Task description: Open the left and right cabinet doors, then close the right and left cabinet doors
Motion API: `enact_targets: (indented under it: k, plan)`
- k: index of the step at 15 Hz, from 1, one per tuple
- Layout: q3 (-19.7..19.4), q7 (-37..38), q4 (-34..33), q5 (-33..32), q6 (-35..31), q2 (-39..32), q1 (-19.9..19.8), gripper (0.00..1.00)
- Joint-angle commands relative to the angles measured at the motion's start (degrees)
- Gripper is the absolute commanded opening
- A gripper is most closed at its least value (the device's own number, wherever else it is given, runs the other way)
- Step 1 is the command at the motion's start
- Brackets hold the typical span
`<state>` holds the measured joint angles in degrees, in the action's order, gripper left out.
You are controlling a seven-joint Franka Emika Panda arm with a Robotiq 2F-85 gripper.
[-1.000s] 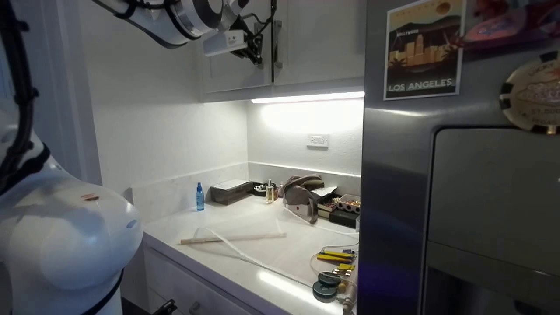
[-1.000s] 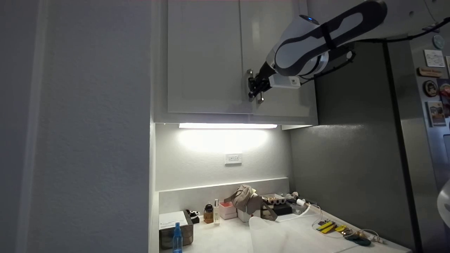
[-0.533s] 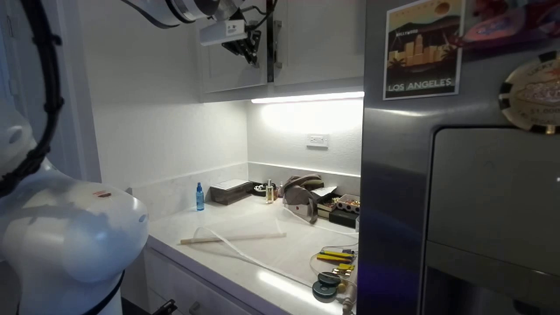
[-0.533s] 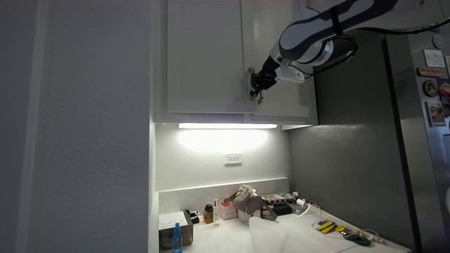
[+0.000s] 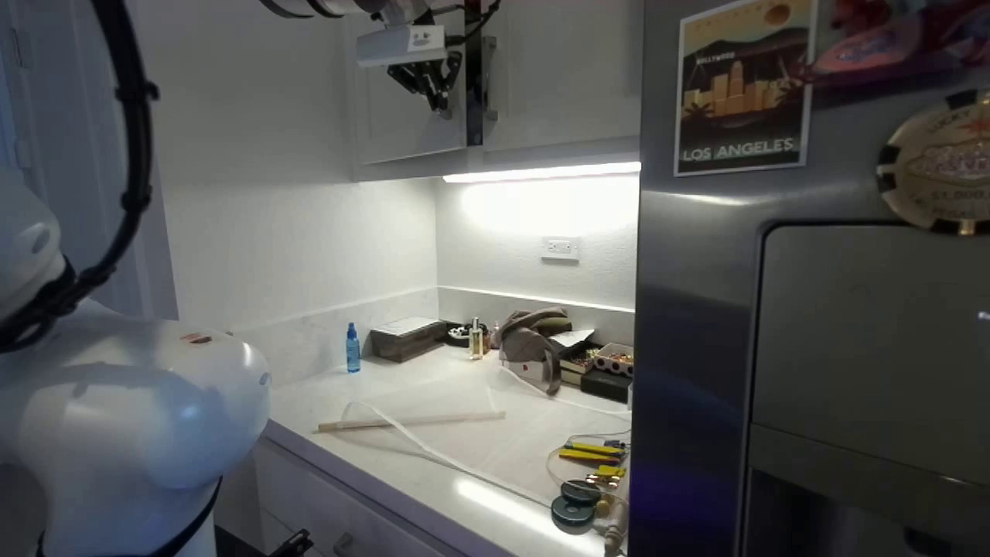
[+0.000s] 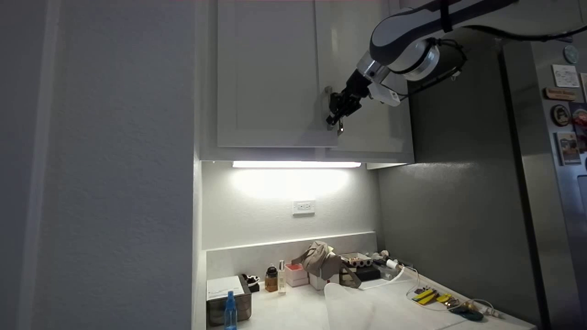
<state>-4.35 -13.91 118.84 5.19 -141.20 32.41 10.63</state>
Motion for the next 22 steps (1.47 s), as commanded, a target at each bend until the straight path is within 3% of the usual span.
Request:
enact_targets:
  k: [1, 12, 22]
  plan:
    - [-0.9, -4.9, 1.4, 5.2, 4.7, 0.9, 4.7, 0.05]
    - [2.5, -6.4, 2.3, 5.6, 7.9, 3.6, 6.1, 0.05]
    - [8.8, -5.4, 1.0, 6.1, 20.3, 8.0, 8.1, 0.05]
